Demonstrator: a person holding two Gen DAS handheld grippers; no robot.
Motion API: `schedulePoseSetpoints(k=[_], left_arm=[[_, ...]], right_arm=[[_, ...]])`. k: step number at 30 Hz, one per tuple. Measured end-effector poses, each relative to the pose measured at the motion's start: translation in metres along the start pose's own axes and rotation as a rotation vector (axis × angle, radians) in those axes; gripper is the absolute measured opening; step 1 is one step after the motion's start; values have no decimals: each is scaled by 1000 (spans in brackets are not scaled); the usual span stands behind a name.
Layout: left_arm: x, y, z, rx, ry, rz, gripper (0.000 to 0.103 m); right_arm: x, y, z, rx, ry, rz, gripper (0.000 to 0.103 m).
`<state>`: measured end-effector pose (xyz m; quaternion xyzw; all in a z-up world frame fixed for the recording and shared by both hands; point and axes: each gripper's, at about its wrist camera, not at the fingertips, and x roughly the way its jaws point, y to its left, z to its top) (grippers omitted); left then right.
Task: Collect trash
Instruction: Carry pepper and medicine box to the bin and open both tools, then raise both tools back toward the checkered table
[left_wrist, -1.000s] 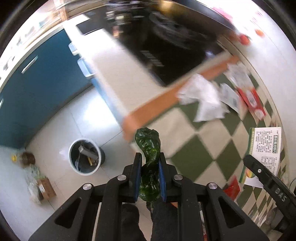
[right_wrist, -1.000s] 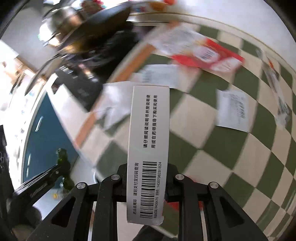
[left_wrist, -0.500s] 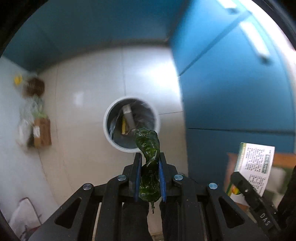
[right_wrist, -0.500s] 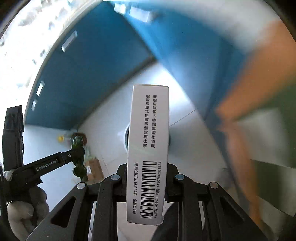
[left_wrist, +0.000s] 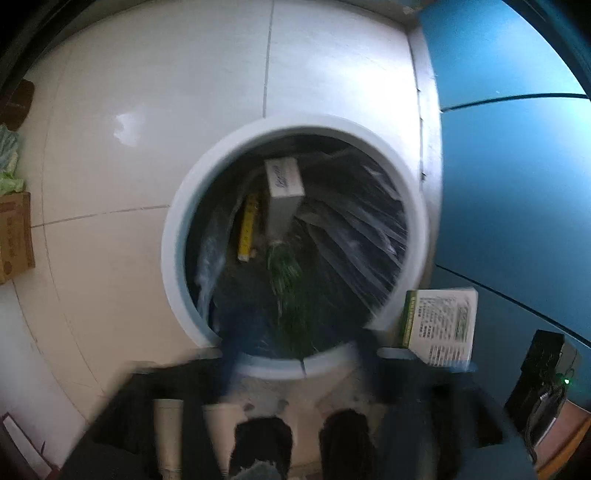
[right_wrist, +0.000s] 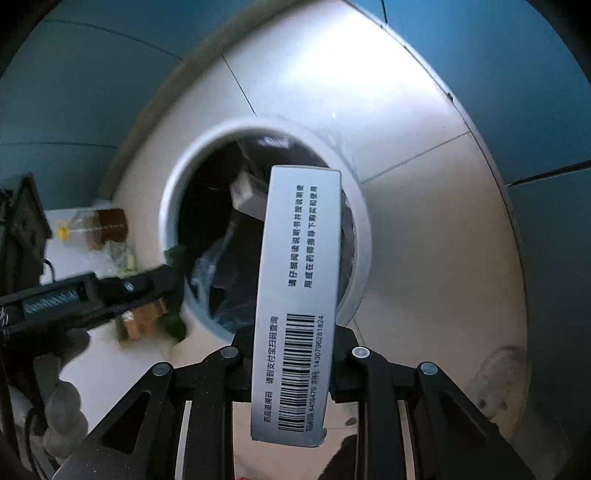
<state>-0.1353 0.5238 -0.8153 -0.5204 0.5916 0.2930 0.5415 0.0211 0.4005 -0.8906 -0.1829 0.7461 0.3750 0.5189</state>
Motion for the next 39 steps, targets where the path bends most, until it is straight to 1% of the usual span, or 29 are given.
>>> schedulePoseSetpoints(k=[1,3,4,5,6,7,8,9,12,16,17,20,22,24,28,33,39], left_arm=[[-1,3,0,-1,-18,13,102],[-5,5,-2,6,-27,26,102],[-9,7,-4,8,-32,43,102],[-16,7,-6,17,-46,66,102],[-23,6,-10,27,-64,95,102],[-33,5,-16,40,-91,137,102],[-41,4,-21,53,-117,164,102],[-57,2,-29,70,-156,188,102],[-96,-4,-50,98,-226,257,102],[-157,-17,-84,89,-293,294,102],[-172,-20,-90,90,-305,300,102],[-225,-37,-121,110,-359,320,102],[-262,-47,-144,116,-394,317,102],[-288,-56,-161,114,-417,310,102],[-344,-73,-201,110,-457,301,102],[-396,-91,-244,95,-485,267,102],[-439,-108,-290,114,-514,236,102]], right_arm=[[2,2,2,-7,-1,-11,48],[0,4,2,-29,-15,-29,65],[-4,7,1,-36,-17,-43,69],[-9,10,0,-49,-26,-65,77],[-16,13,-1,-65,-39,-92,84],[-21,13,1,-77,-47,-120,88],[-31,16,-2,-99,-52,-152,96],[-41,19,-4,-117,-68,-188,102],[-86,38,-19,-173,-114,-298,103],[-144,63,-39,-218,-167,-354,103],[-159,69,-44,-228,-185,-345,103],[-214,87,-63,-240,-202,-325,103],[-250,99,-76,-251,-230,-325,103],[-292,112,-92,-269,-268,-317,103],[-362,124,-124,-283,-318,-301,103],[-445,137,-168,-319,-361,-282,103],[-518,153,-216,-365,-420,-254,103]])
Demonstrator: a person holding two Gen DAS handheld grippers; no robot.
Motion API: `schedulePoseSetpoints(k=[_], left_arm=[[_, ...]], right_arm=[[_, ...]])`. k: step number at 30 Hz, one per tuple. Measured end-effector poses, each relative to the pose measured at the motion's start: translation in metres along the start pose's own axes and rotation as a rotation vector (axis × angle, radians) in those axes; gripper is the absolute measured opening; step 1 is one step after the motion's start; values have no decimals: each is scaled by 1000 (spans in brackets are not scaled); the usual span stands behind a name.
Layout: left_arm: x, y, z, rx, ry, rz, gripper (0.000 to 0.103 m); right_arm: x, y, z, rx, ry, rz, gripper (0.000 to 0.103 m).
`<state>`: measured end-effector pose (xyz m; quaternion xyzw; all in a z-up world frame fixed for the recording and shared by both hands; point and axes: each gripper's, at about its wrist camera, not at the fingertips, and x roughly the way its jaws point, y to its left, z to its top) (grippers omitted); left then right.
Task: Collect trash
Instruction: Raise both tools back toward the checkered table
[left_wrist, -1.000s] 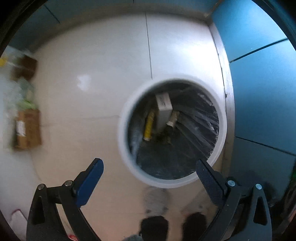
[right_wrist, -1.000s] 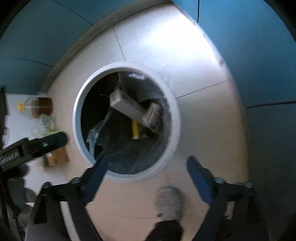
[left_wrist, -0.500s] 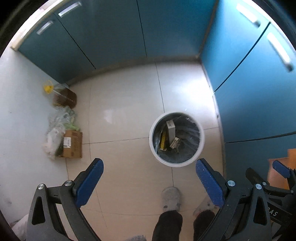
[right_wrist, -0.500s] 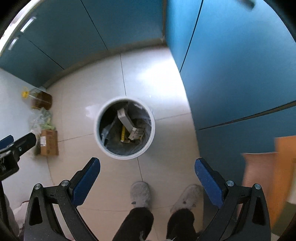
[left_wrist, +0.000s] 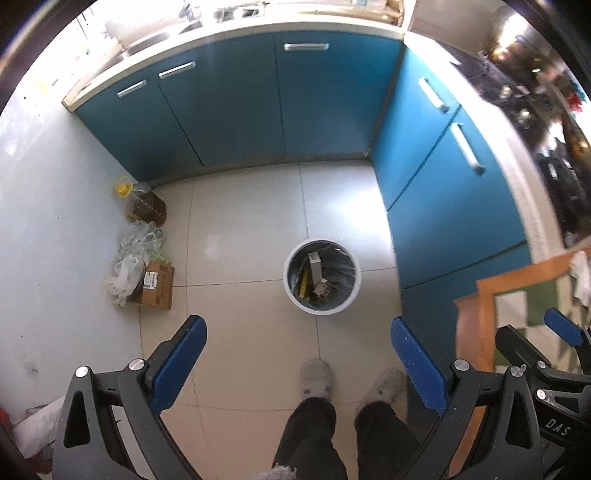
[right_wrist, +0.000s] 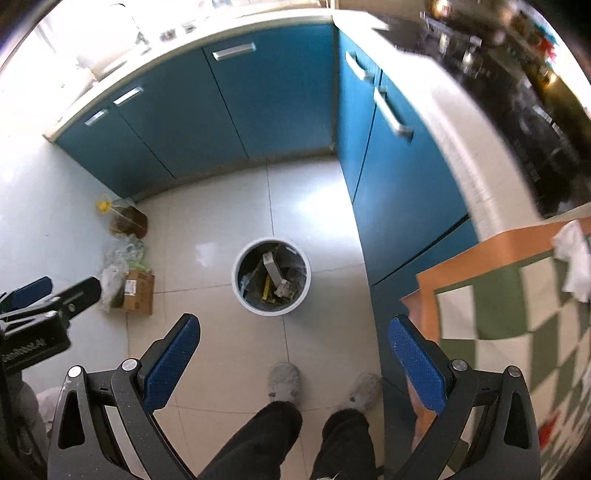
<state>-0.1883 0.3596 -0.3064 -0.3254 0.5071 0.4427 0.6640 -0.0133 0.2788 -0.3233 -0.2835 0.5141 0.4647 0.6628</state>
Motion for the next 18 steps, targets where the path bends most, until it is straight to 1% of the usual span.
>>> schedulePoseSetpoints(k=[6,9,10,12,15,17,18], left_arm=[[-54,-6,-15,-9,-45,5,102],[-78,-10,-21,-10,-78,18,102],[-87,-14,-22,-9,-91,32,102],[-98,-18,-24,-2,-118,50,102],[-116,-37,-20,21,-174,82,102],[-123,-59,-13,57,-222,98,102],[-127,-69,-10,70,-238,94,102]], right_arm=[[-62,-1,-12,-1,-54,46,103],[-78,-5,-13,11,-81,72,103],[-83,-7,-13,20,-93,81,103],[-98,-18,-15,55,-131,105,103],[-118,-40,-18,124,-192,132,103],[-134,-69,-23,204,-237,132,103],[-139,-82,-26,238,-250,125,103]])
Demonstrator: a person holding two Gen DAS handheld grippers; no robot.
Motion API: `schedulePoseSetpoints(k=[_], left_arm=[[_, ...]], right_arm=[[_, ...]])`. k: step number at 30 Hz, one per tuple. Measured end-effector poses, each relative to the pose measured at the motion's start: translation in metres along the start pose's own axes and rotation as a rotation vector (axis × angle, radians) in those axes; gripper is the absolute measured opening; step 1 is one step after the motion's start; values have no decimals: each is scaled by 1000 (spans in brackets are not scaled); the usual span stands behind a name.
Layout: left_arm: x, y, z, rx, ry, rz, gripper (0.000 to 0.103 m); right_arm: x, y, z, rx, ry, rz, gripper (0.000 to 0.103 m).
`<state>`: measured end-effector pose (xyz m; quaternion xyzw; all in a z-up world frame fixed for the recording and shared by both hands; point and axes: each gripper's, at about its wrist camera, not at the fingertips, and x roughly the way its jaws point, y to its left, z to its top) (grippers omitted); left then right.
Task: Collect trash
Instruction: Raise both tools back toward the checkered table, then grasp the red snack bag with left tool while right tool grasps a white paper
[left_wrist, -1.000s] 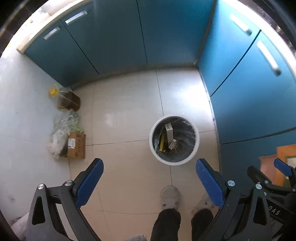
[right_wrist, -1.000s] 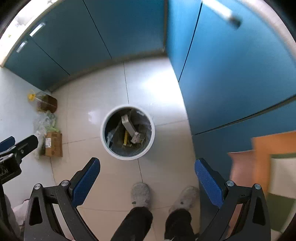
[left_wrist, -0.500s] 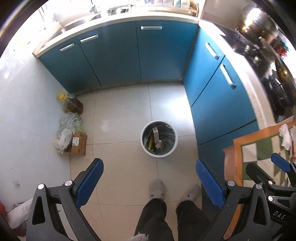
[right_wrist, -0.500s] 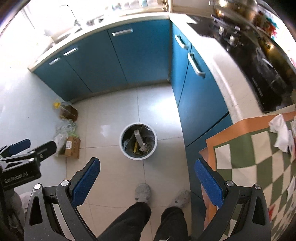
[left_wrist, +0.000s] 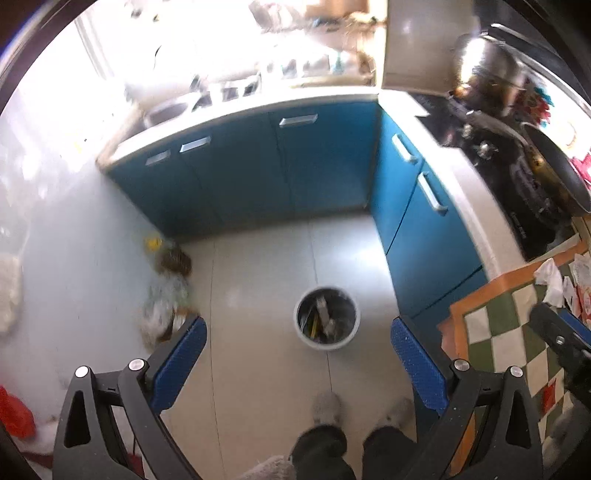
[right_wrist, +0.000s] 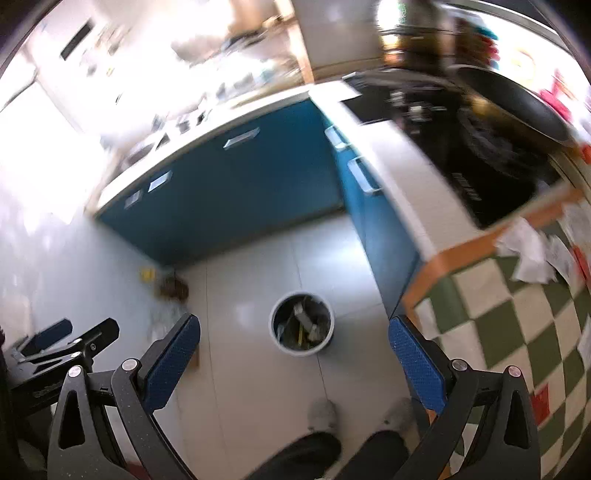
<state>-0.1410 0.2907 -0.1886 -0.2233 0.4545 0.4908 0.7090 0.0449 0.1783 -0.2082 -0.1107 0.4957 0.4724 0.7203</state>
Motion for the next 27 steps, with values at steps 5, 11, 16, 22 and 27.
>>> schedulePoseSetpoints(k=[5,11,16,22,27], left_arm=[[1,-83,24,136,-14,-61,103],[14,-246,1,408,132,-271,103],[37,-383,-78,674,381,-442,102],[55,-455,-151,831,522,-453,64],[41,-469,-155,910,405,-386,19]], right_arm=[[-36,-103,-5,226,-34,-78,103],[-85,-266,-58,542,-14,-277,103],[-113,-376,-120,742,37,-424,103],[-121,-442,-170,863,87,-478,103],[-106,-460,-168,868,103,-447,103]])
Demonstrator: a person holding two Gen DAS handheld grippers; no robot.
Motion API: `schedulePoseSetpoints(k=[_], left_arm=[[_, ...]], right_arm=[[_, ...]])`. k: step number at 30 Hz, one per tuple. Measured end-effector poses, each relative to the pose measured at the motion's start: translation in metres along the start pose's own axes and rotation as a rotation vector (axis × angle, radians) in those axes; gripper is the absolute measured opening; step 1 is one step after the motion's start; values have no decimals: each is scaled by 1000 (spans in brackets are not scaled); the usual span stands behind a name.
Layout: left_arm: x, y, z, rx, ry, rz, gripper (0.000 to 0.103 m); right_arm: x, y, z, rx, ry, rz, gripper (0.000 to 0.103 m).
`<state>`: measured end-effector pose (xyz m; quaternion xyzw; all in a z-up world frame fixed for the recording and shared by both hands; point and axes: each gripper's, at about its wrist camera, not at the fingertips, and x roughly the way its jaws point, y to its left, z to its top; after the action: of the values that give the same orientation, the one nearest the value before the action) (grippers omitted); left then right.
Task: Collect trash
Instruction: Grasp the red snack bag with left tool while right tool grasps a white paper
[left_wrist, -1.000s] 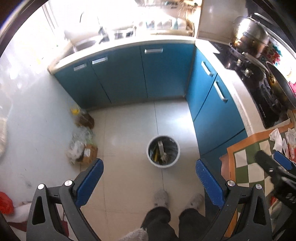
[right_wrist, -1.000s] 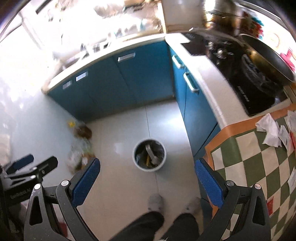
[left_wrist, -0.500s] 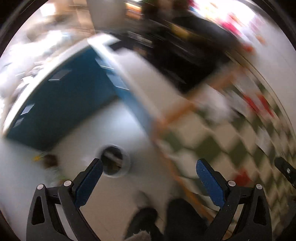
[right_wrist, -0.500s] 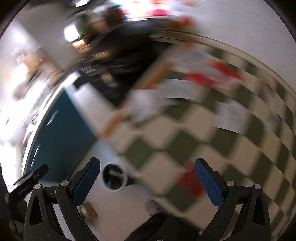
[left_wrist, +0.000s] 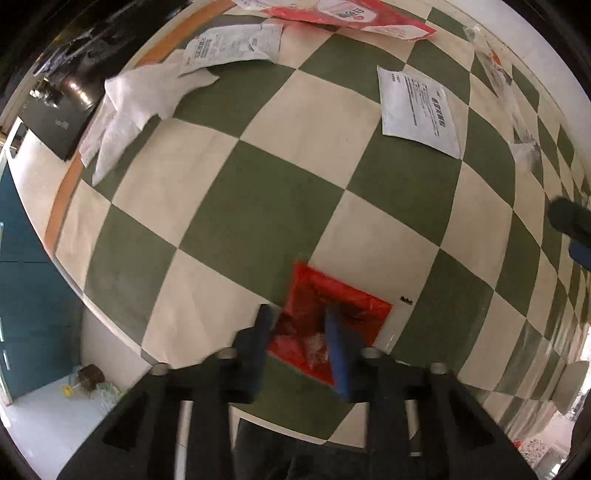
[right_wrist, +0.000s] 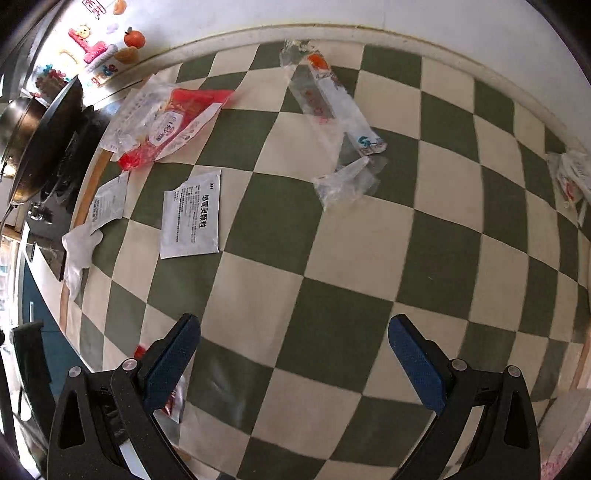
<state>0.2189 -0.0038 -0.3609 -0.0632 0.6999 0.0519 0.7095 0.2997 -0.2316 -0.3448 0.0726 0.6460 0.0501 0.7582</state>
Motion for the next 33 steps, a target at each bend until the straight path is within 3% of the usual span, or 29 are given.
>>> schedulePoseSetpoints(k=[2,7,10,12,13,16,18,26,33], left_arm=[[-3,13,9,-45,-13,13,12],[-15,56,40,-152,-67,112,11],[-18,71,53,-191,-88,150,10],[-19,76,60,-201,-100,166,10],[-20,78,63,-205,-106,168,10],[-23,88,60,-216,-116,155,10],[-28,92,59,-212,-125,147,10],[-73,113,34,-239,-207,85,9],[-107,161,-1,-324,-289,62,9]], right_arm=[[10,10,10,-20,1,26,103],[35,54,41,-78,-8,74,96],[58,86,59,-134,-16,41,91],[75,101,64,-141,27,1,77],[74,106,64,-148,7,-14,74],[75,121,58,-189,-36,-115,51],[73,119,54,-186,-75,-109,0],[39,104,29,-128,-112,28,0],[-25,129,3,-168,-185,127,0]])
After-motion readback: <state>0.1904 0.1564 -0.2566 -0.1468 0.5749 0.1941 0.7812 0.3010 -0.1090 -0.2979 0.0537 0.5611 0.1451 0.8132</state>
